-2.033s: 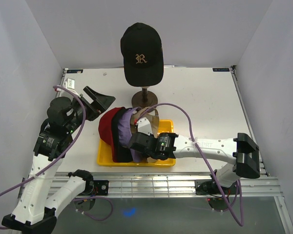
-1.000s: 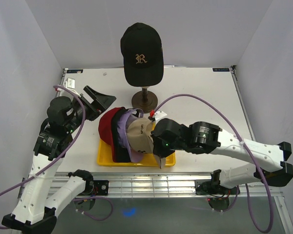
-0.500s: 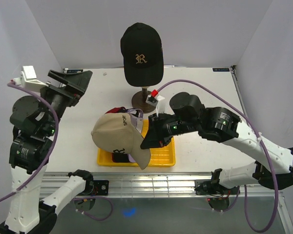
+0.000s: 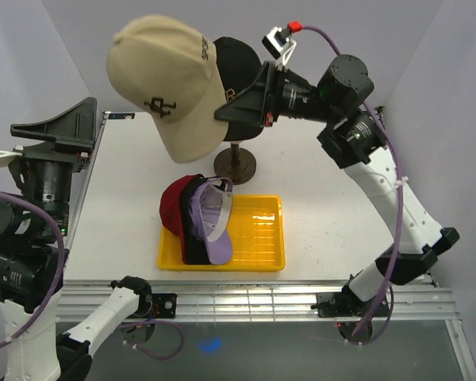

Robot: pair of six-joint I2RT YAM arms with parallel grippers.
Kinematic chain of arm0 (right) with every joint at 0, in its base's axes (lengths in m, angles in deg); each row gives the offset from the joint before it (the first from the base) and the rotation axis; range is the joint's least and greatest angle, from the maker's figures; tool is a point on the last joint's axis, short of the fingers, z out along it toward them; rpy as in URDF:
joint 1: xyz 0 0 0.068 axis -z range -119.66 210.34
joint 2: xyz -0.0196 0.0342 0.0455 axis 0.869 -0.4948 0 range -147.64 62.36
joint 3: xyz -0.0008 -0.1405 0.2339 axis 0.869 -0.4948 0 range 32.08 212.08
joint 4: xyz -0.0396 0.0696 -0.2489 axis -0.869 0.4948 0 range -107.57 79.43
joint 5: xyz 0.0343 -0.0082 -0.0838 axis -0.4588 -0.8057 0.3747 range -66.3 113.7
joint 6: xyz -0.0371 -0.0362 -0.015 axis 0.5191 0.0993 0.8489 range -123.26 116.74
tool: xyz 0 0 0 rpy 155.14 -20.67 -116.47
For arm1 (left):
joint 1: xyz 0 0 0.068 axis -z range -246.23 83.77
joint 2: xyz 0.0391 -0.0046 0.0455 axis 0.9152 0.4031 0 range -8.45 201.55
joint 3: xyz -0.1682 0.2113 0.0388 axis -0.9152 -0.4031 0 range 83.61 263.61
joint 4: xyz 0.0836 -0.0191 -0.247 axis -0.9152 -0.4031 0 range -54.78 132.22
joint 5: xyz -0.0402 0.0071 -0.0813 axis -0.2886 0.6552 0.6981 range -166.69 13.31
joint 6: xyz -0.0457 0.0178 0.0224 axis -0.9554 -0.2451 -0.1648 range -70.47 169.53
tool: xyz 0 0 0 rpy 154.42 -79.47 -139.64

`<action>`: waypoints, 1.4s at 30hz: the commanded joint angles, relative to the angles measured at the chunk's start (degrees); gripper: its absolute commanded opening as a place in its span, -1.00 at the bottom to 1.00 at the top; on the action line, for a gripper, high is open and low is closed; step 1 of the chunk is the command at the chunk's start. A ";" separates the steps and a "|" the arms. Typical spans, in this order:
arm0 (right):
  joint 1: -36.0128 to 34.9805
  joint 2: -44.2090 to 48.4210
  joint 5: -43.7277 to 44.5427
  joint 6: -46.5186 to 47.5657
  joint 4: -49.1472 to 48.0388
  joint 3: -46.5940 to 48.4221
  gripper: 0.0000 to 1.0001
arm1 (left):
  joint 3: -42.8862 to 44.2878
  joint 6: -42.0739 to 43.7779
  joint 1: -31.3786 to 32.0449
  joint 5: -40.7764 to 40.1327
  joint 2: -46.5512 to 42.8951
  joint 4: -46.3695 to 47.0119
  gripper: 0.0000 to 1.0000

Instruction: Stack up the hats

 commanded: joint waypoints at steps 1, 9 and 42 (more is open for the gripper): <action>5.25 -7.01 -8.30 -25.68 -37.65 6.30 -0.84 | 1.21 2.05 0.11 -1.75 -0.01 1.23 0.83; 14.93 -18.02 6.28 -38.72 -54.57 12.22 -0.84 | -2.39 1.70 0.11 -0.52 -0.81 -0.97 0.83; 19.78 -12.66 13.51 -58.94 -68.90 -16.77 -0.84 | -7.84 0.03 0.11 3.79 -0.37 -1.41 0.83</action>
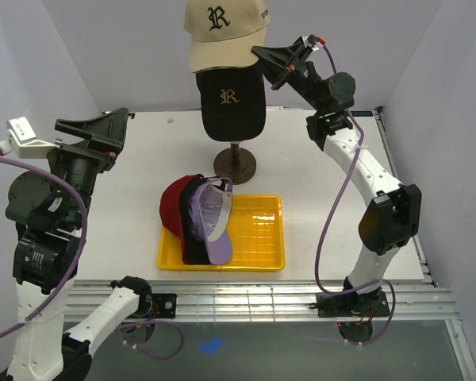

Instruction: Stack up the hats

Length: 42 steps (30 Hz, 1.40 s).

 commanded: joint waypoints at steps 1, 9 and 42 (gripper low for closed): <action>0.00 3.89 0.50 -2.29 -9.14 -1.88 -0.84 | -0.44 0.12 0.11 1.08 -0.21 0.07 0.83; 0.17 4.42 -0.47 -5.81 -15.48 -8.73 -0.84 | -0.70 0.12 0.11 1.52 -0.04 -0.02 0.83; 2.46 1.69 -3.46 -14.86 -27.87 -18.41 -0.84 | 1.67 -0.14 0.02 29.72 22.45 13.51 0.90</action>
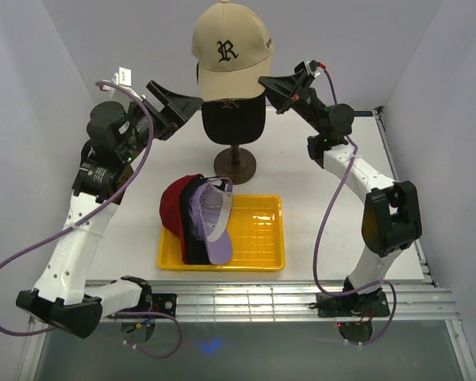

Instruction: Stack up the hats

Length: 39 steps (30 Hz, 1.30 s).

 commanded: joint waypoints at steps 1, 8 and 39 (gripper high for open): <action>0.53 -0.34 0.02 -12.83 -6.21 0.65 -0.84 | 3.29 -0.54 -0.07 6.23 2.61 5.91 0.90; 0.62 -1.75 -0.33 -13.89 -7.62 0.74 -0.84 | 3.29 -2.74 -0.77 7.65 6.66 11.10 0.90; 0.80 -7.64 -2.18 -15.30 -7.36 6.09 -0.84 | 4.08 -6.16 -2.70 12.13 13.34 18.84 0.36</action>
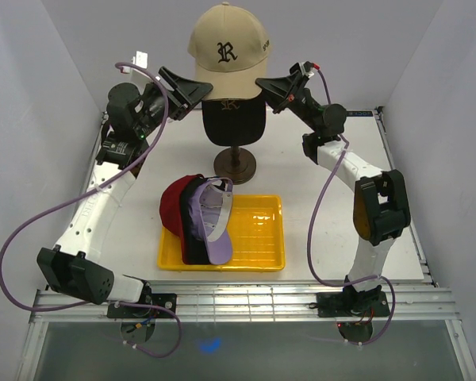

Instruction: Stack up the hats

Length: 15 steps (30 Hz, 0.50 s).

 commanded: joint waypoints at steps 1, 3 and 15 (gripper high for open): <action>0.21 -1.06 -0.76 -14.16 -1.81 4.26 -0.84 | 2.64 -0.40 -0.15 1.31 0.32 2.84 0.29; 0.21 -1.67 -1.11 -14.15 -1.10 5.40 -0.84 | 3.25 -0.48 -0.15 1.75 0.40 3.19 0.15; 0.56 -9.23 -5.33 -12.57 7.24 24.12 -0.84 | 10.72 0.66 -0.15 4.21 4.71 1.26 -1.00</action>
